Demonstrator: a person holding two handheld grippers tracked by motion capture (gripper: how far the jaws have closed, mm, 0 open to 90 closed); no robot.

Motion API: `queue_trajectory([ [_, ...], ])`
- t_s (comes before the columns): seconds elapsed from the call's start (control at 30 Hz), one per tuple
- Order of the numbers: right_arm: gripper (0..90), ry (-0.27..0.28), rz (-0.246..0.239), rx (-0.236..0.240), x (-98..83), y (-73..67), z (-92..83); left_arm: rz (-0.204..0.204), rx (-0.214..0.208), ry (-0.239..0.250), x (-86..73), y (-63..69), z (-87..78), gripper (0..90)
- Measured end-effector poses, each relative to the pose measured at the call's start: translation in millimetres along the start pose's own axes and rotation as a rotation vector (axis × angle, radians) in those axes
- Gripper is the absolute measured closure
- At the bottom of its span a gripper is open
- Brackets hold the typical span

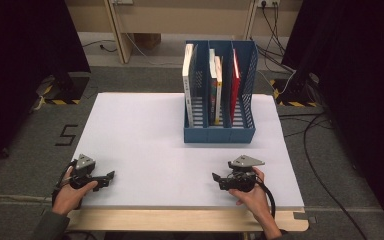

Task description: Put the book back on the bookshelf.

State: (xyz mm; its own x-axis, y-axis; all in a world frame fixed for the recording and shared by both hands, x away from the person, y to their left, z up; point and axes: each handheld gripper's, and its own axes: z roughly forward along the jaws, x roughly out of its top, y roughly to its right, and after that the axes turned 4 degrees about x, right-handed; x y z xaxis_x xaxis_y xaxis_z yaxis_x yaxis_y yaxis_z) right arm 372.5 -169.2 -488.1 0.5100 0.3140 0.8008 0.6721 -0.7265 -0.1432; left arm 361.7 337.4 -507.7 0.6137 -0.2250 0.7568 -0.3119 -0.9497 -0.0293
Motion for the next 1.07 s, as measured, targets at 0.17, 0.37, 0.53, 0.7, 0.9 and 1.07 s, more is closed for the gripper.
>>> queue_trajectory([
  [0.17,21.7,-0.051,-0.004,-0.018,-2.1,0.8,3.3,0.000,0.000,0.001,-0.1,0.0,0.0,13.6],
  [0.37,19.8,-0.118,-0.037,-0.053,-6.1,-1.2,8.9,0.000,0.000,0.001,-0.2,0.0,0.0,13.6],
  [0.53,15.8,-0.137,-0.079,-0.062,-6.8,-5.1,11.3,0.000,-0.001,0.001,-0.2,0.0,0.0,13.6],
  [0.7,15.8,-0.135,-0.076,-0.061,-6.9,-4.8,11.3,-0.001,-0.001,0.001,-0.2,0.0,0.0,13.6],
  [0.9,15.8,-0.135,-0.079,-0.061,-6.9,-4.6,11.3,0.000,-0.001,0.002,-0.3,-0.1,-0.1,13.6],
  [1.07,15.8,-0.135,-0.076,-0.061,-7.0,-4.7,11.3,0.000,-0.001,0.002,-0.4,0.0,-0.1,13.6],
])
